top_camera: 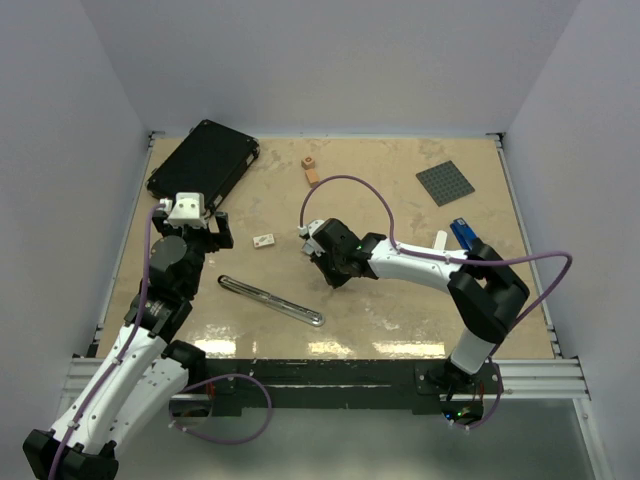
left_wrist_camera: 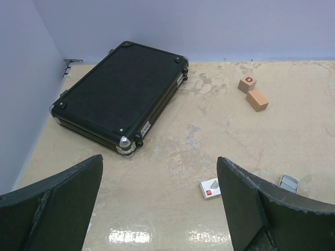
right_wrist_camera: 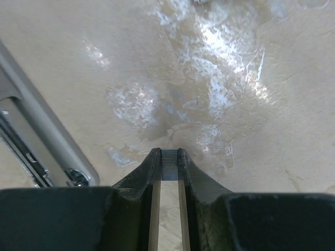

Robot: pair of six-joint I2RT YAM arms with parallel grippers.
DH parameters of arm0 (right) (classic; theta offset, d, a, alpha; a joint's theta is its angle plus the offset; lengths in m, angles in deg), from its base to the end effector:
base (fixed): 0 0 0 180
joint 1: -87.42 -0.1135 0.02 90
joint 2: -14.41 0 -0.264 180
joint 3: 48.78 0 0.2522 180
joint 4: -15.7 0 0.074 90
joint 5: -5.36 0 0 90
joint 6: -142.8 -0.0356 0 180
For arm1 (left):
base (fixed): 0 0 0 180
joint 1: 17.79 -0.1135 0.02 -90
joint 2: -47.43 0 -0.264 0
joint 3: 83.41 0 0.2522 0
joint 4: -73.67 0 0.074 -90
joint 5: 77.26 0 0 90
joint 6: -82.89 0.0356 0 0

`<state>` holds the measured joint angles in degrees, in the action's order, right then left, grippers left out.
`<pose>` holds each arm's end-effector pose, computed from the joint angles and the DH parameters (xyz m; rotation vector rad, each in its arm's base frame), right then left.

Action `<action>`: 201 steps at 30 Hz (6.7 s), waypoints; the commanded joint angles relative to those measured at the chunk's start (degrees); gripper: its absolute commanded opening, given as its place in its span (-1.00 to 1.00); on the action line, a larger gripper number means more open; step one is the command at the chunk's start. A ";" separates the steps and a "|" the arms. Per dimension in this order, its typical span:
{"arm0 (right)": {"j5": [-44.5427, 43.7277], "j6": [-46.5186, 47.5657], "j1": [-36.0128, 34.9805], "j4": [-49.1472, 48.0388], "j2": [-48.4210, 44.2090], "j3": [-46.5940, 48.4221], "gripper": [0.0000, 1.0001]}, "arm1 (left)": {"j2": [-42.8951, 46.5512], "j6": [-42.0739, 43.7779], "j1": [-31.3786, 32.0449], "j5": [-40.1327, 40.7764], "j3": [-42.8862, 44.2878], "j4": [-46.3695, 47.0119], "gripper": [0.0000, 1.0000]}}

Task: Load the staples into the stapler

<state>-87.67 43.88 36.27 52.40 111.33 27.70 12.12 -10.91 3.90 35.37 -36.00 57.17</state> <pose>0.2195 0.2695 0.1955 -0.9179 2.4333 0.3243 0.1516 -0.0456 0.3108 -0.0445 1.6411 -0.0147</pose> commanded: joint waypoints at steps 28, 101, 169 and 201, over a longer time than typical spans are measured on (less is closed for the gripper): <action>-0.40 -1.71 0.27 9.84 10.56 8.82 0.11 | -0.11 0.01 -0.51 -0.75 2.48 0.55 0.87; 5.66 8.66 -13.80 -0.35 5.82 10.14 -0.67 | -2.04 2.03 -0.51 1.71 0.28 4.24 0.85; 4.26 13.59 -14.67 -1.14 7.23 9.53 -0.73 | -2.22 2.12 -0.51 -0.48 0.28 4.24 0.83; 5.75 13.76 -14.67 -0.44 7.75 9.35 -0.74 | -2.75 2.04 -0.51 -1.10 0.36 4.33 0.83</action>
<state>-82.07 56.79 21.80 52.55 119.16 36.86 9.39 -9.44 3.90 35.18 -36.02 58.96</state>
